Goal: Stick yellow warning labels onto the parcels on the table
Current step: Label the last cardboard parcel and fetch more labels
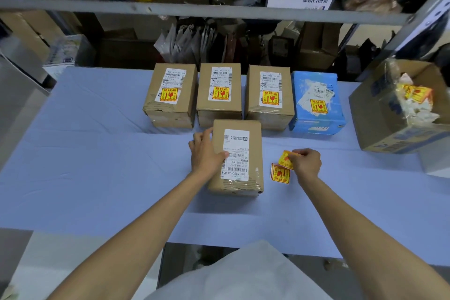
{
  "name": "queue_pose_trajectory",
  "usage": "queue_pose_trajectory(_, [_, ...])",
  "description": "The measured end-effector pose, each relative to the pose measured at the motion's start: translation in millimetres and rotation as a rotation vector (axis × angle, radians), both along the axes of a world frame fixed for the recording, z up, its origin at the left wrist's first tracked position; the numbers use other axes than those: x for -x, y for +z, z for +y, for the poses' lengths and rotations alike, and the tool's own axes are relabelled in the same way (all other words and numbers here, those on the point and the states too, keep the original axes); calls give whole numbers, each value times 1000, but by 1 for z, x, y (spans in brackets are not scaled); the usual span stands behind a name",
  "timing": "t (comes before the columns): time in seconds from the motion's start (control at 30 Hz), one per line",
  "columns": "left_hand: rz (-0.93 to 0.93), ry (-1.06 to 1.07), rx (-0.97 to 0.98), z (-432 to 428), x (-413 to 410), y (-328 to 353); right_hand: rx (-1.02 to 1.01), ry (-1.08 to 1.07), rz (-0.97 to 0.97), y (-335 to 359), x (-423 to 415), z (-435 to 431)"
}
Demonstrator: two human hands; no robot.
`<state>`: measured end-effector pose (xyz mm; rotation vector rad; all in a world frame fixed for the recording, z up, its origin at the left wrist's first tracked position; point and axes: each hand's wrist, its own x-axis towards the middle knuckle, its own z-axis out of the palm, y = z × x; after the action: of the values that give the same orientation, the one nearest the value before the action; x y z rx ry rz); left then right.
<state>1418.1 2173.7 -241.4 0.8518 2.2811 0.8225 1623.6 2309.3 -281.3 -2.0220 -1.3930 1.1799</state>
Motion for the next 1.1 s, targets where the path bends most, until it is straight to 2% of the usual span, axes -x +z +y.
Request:
queue_pose_trajectory(0.07, [145, -103, -71, 9, -6, 14, -17, 51, 165, 22, 17, 3])
queue_pose_trajectory(0.1, [123, -141, -126, 14, -9, 20, -22, 102, 241, 35, 26, 2])
queue_pose_trajectory(0.23, [-324, -105, -231, 32, -18, 49, -46, 342, 430, 81, 61, -10])
queue_pose_trajectory(0.33, [-423, -68, -293, 35, -12, 61, -100, 441, 453, 97, 76, -18])
queue_pose_trajectory(0.53, [-437, 1, -368, 27, 8, 66, -26, 458, 608, 112, 90, -26])
queue_pose_trajectory(0.8, [-401, 46, -378, 19, 11, 60, -5, 452, 617, 113, 97, -35])
queue_pose_trajectory(0.97, [-466, 26, -430, 16, 12, 60, 32, 284, 684, 110, 103, -36])
queue_pose_trajectory(1.1, [-511, 32, -454, 11, 13, 60, 60, 368, 695, 115, 107, -41])
